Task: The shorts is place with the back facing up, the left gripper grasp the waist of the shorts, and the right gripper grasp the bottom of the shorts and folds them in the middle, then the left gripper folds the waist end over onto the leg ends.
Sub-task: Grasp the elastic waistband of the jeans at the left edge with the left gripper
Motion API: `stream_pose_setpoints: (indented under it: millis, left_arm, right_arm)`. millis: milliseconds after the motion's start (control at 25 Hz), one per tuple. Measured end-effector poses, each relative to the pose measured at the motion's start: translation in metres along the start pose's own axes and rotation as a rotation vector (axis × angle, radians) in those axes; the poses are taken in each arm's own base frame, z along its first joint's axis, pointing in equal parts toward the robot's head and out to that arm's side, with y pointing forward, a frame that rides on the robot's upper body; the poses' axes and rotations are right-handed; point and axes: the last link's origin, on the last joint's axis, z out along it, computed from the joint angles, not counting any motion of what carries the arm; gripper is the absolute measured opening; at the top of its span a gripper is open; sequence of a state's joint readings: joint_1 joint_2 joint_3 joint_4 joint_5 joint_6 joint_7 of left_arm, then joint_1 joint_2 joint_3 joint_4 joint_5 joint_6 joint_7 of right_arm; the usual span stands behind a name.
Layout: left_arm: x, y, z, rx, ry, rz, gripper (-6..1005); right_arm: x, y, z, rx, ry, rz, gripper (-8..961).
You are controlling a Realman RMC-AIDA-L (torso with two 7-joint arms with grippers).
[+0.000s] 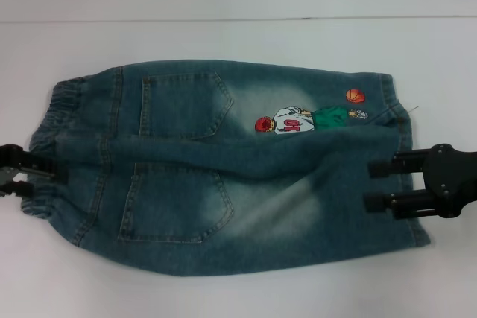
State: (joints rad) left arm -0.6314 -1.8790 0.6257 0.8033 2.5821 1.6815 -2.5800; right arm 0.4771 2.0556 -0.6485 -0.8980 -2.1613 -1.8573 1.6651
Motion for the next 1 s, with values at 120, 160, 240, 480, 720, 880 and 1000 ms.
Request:
stream_pose_setpoints:
  millis: [120,160,240,480,720,880,1000]
  left_arm:
    - [0.001,-0.003,0.004,0.038,-0.017,-0.029,826]
    - [0.002,-0.005,0.004,0.055,-0.020,-0.031,826]
    - [0.002,-0.008,0.004,0.085,-0.028,-0.036,825]
    - [0.004,-0.012,0.007,0.134,-0.026,-0.045,825]
    - [0.003,-0.015,0.011,0.140,-0.024,-0.058,825]
    - [0.003,-0.016,0.012,0.152,-0.023,-0.058,826]
    - [0.003,-0.017,0.012,0.156,-0.021,-0.058,826]
  right_arm:
    - [0.001,0.000,0.000,0.003,0.003,0.003,758]
    - [0.002,0.000,0.000,0.003,0.003,0.003,758]
    - [0.002,0.000,0.001,0.000,0.002,0.005,758]
    - [0.003,0.000,0.002,-0.005,0.001,0.000,758]
    - [0.002,0.000,0.002,-0.006,0.001,-0.001,757]
    - [0.002,0.000,0.002,-0.007,0.001,-0.001,757]
    - [0.002,0.000,0.002,-0.009,0.002,-0.002,757]
